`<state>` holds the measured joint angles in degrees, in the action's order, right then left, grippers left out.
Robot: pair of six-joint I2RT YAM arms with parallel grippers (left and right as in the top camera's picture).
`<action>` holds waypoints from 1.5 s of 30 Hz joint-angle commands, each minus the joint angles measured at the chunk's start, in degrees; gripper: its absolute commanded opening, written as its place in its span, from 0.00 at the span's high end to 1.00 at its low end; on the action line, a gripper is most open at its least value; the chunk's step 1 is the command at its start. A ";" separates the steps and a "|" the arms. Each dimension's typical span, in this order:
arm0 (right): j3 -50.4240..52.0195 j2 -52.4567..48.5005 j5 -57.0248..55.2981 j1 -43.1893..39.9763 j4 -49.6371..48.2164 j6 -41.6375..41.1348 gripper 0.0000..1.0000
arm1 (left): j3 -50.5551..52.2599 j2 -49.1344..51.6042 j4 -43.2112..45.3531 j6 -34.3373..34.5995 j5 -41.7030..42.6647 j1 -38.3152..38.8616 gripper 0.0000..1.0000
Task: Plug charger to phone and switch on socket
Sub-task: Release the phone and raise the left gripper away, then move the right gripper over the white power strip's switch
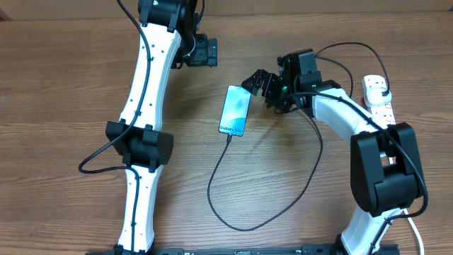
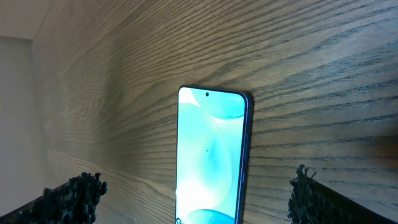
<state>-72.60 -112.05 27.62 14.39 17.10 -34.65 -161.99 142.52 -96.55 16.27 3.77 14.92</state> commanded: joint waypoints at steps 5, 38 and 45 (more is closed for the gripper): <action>-0.57 0.31 -0.59 0.37 1.49 0.46 0.00 | -1.11 0.09 -0.24 -1.05 -0.81 -0.07 0.00; -12.98 21.66 -39.74 -29.94 42.47 8.37 0.00 | -1.11 0.09 -0.24 -1.05 -0.83 -0.15 0.00; -12.98 21.49 -19.08 -45.90 35.34 21.84 0.00 | -1.14 0.09 -0.24 -1.05 -0.83 -0.15 0.00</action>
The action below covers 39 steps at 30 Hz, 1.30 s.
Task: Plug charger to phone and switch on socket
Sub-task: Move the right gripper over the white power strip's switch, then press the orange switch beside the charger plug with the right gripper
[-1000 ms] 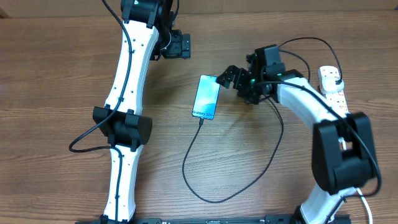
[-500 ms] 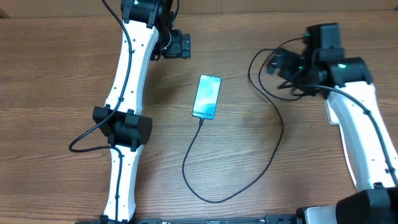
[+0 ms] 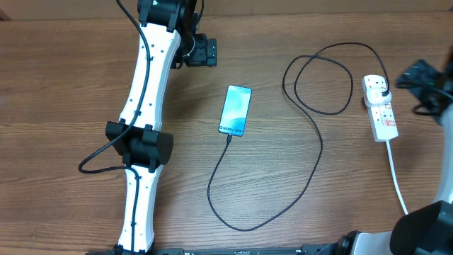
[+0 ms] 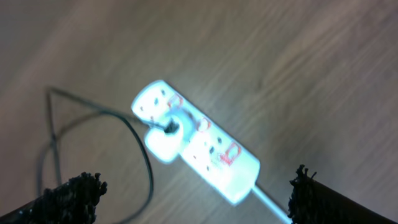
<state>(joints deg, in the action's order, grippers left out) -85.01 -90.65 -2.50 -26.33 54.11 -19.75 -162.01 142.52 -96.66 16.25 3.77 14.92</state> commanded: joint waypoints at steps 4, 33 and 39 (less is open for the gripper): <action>-0.57 -0.22 24.04 -12.55 -5.60 8.15 0.00 | -1.11 0.09 -0.13 -1.03 -0.83 -0.15 0.00; -0.55 -24.70 37.59 -10.78 -14.19 17.57 0.00 | -1.09 0.09 -0.13 -1.03 -0.83 -0.15 0.00; -0.55 -24.70 37.55 -10.40 -12.76 19.02 0.00 | -1.09 0.09 -0.13 -1.03 -0.83 -0.15 0.00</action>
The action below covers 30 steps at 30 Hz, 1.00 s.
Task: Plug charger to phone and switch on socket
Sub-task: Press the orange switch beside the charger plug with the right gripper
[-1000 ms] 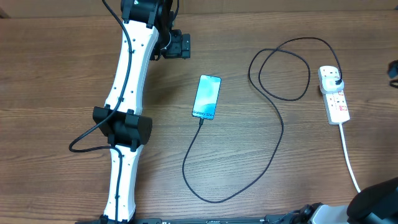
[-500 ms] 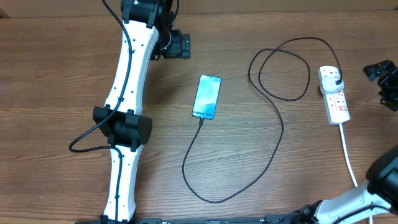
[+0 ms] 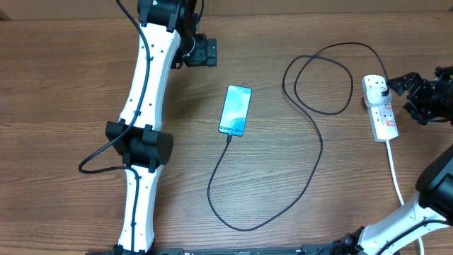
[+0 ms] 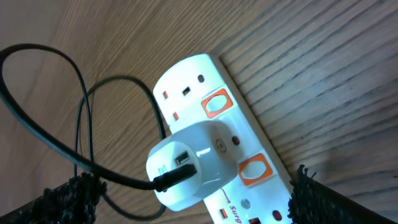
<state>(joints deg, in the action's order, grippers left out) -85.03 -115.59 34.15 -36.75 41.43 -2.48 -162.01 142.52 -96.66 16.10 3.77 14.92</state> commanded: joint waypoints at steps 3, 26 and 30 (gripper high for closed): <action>-0.52 0.24 0.94 0.02 0.35 2.01 0.00 | -1.09 0.09 -0.13 -0.87 -0.83 -0.15 0.00; -0.42 -0.92 2.86 1.62 2.56 10.49 0.00 | -1.09 0.09 -0.13 -0.87 -0.83 -0.15 0.00; -0.42 -1.57 2.80 2.60 2.34 10.51 0.00 | -1.11 0.11 -0.13 -0.87 -0.83 -0.15 0.00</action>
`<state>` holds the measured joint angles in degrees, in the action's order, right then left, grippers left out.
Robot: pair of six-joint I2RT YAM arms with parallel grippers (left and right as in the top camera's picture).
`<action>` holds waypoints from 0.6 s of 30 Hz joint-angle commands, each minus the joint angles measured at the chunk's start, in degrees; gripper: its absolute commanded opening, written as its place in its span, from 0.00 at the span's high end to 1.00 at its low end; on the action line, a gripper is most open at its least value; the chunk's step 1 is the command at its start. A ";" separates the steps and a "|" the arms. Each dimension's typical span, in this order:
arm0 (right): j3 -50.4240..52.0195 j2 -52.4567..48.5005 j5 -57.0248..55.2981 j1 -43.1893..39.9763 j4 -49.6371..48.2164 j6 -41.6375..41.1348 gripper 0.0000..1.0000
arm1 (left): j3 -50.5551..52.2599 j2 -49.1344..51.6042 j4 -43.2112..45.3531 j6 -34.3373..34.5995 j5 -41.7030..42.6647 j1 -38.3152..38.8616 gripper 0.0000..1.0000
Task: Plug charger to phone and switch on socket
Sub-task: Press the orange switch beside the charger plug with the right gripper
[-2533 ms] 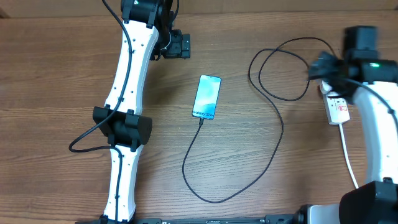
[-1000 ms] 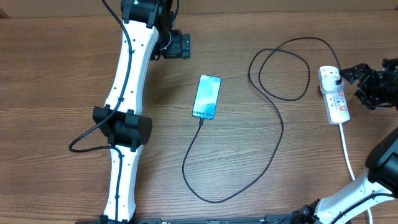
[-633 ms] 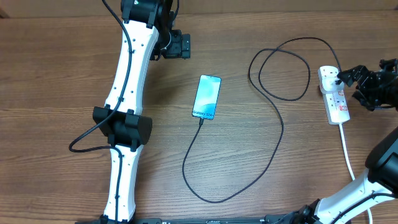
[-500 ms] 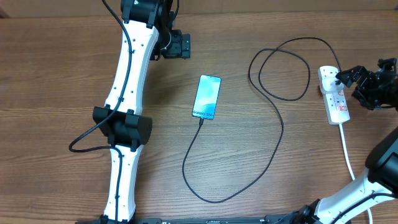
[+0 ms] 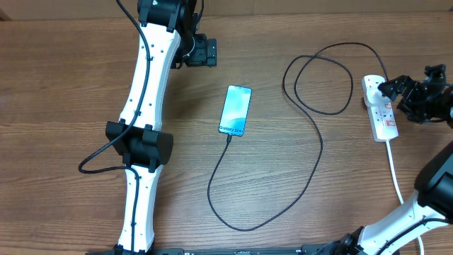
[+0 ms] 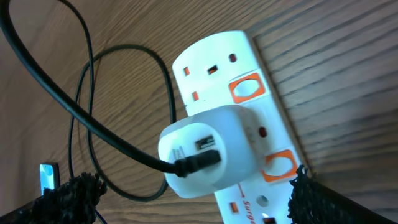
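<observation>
The phone [image 5: 236,110] lies face up mid-table, its screen lit and the black charger cable [image 5: 311,152] in its bottom port. That cable loops back to a white adapter [image 6: 208,149] plugged into the white power strip [image 6: 245,68], whose orange switches [image 6: 247,88] sit beside the sockets. My right gripper [image 5: 398,95] is open and hovers low at the strip's right side, fingertips [image 6: 68,193] straddling the adapter end. At the back, the left gripper [image 5: 209,51] looks shut and holds nothing.
The strip's white lead [image 5: 395,177] runs toward the table's front right. The left arm [image 5: 145,106] stretches along the left side, with its own black cable [image 5: 99,159] beside it. The charger cable forms a loop [image 5: 318,78] left of the strip.
The open right gripper has shifted a little to the left, nearer the power strip. The adapter and switches now fill more of the wrist view. Nothing else has moved.
At first my open right gripper was beside the phone's top right corner, with the cable in the phone. Then it was far right, high above the power strip. Later it was low beside the strip, and now it is closer over the adapter end.
</observation>
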<state>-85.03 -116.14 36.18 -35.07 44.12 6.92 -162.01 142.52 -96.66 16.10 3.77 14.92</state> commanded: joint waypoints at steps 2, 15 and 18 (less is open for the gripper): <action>-0.42 -1.40 0.46 1.33 -0.79 1.09 0.00 | -1.09 0.09 -0.13 -0.87 -0.83 -0.15 0.00; -0.42 -2.84 -0.63 1.68 -1.01 1.07 0.00 | -1.09 0.11 -0.13 -0.87 -0.83 -0.15 0.00; -0.42 -2.84 -0.98 1.70 -0.85 1.05 0.00 | -1.11 0.09 -0.13 -0.87 -0.83 -0.15 0.00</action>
<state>-85.03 -118.58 35.57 -33.47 43.31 7.51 -162.01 142.52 -96.66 16.10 3.77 14.92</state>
